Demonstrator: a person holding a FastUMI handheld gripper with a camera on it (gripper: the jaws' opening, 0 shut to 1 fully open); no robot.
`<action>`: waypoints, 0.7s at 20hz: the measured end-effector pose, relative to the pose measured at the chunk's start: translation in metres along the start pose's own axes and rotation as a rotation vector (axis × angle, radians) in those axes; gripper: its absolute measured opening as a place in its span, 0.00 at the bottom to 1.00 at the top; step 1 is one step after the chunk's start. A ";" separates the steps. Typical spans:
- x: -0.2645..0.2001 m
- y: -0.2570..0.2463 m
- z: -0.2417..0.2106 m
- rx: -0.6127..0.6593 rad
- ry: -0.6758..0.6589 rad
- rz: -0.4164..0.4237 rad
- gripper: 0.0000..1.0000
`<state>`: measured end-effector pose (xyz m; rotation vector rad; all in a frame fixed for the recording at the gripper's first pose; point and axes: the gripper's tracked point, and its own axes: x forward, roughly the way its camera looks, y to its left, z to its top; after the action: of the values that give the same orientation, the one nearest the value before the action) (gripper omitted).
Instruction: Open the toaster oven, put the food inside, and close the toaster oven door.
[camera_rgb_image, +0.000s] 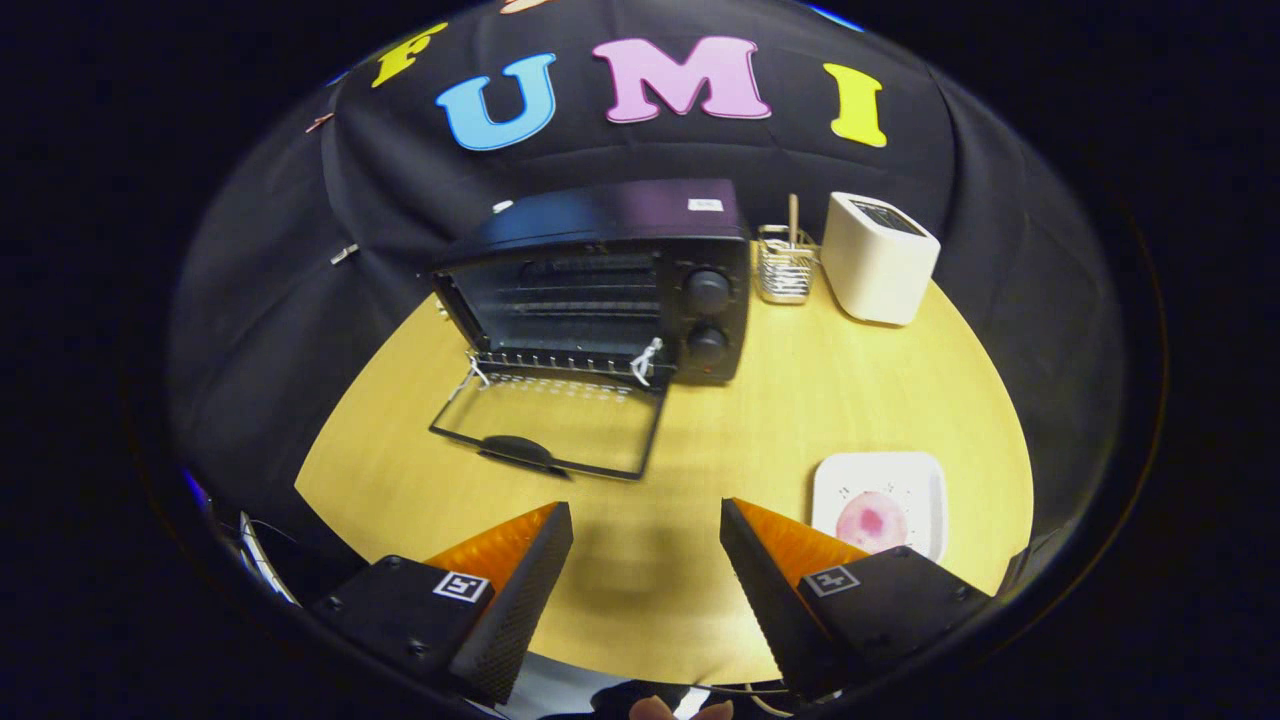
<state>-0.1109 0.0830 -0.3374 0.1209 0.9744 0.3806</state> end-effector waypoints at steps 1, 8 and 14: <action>-0.003 -0.020 -0.004 0.013 0.036 0.006 0.98; -0.020 -0.148 -0.030 0.115 0.258 0.010 0.99; -0.007 -0.212 -0.039 0.182 0.383 0.032 0.97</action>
<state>-0.0913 -0.1192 -0.4105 0.2344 1.3865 0.3504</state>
